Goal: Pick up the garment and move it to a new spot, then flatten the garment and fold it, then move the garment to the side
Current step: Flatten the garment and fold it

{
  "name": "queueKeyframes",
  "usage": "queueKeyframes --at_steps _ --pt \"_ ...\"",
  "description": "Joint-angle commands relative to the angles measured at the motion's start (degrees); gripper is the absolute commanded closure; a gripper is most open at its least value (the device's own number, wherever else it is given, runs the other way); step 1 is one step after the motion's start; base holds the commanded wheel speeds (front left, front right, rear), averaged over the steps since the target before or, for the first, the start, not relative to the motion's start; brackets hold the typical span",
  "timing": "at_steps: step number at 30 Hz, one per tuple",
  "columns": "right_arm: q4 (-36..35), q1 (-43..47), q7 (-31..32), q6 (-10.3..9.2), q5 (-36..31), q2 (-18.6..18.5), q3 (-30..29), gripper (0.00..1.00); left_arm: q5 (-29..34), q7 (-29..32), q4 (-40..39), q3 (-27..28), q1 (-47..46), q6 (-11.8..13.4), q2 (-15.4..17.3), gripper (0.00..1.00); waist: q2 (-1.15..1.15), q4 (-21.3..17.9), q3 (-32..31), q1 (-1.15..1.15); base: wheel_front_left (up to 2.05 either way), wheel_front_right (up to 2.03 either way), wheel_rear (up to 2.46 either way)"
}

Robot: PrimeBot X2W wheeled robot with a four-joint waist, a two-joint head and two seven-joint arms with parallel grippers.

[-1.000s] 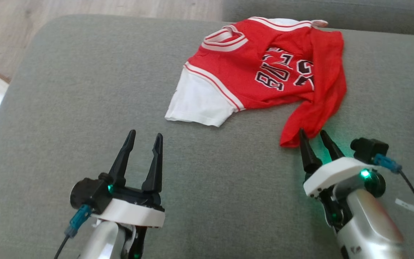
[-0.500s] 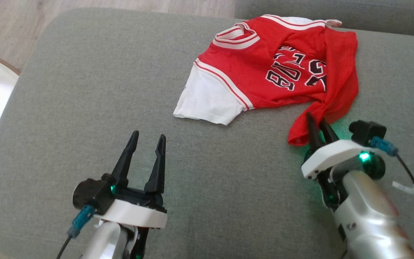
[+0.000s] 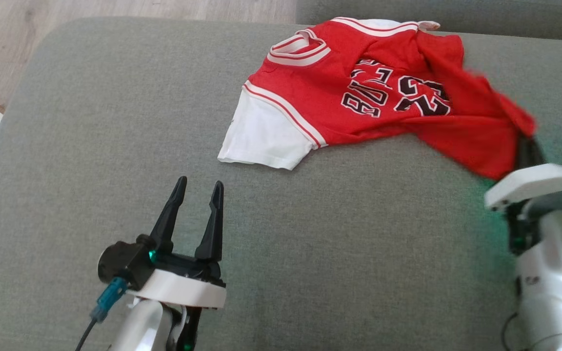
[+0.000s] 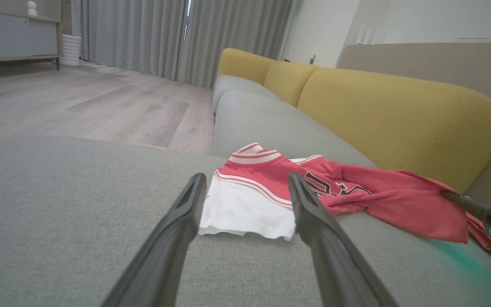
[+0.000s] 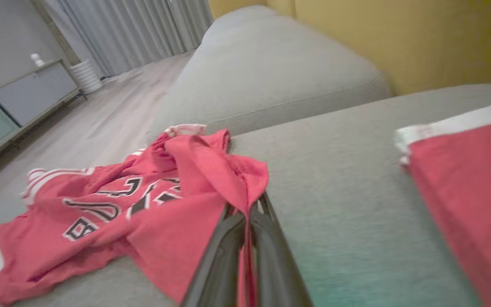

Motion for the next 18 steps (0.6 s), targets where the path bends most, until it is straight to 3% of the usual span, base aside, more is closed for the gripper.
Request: queueKeyframes --at_steps 1,3,4,5,11,18 --pt "-2.4 -2.2 1.0 -0.04 -2.4 -0.5 -0.9 1.00 -0.1 -0.3 -1.9 2.0 -2.3 0.1 0.3 0.00 0.00 -0.2 0.1 0.00 0.00 0.00 0.00" --pt "-3.0 -2.1 2.6 -0.04 -5.5 -0.9 -3.8 1.00 -0.2 -0.3 -1.9 1.9 -2.4 0.1 0.2 0.00 0.00 -0.4 0.1 0.00 0.00 0.00 0.00" --pt "-3.3 -2.0 3.2 -0.04 -7.6 -1.3 -5.2 0.57 -0.2 -0.3 -1.9 1.9 -2.4 0.1 0.2 0.00 0.00 -0.4 0.1 0.00 0.00 0.00 0.00" --pt "-3.6 -1.9 4.0 -0.04 -9.6 -1.5 -6.9 0.00 -0.2 -0.3 -1.9 1.9 -2.5 0.1 0.2 0.00 0.00 -0.5 0.1 0.00 0.00 0.00 0.00" --pt "-8.0 -1.6 5.0 -0.04 -17.4 0.8 -13.0 0.00 -0.2 -0.3 -1.8 2.3 -2.4 0.1 0.5 0.00 0.00 -1.1 -0.4 0.00 0.00 0.00 0.00" --pt "-14.8 0.7 1.2 -0.04 -19.1 2.1 -10.1 0.00 0.1 -0.3 -2.2 3.4 -2.0 0.1 0.9 0.00 0.00 -3.1 -1.5 0.00 0.00 0.00 0.00"
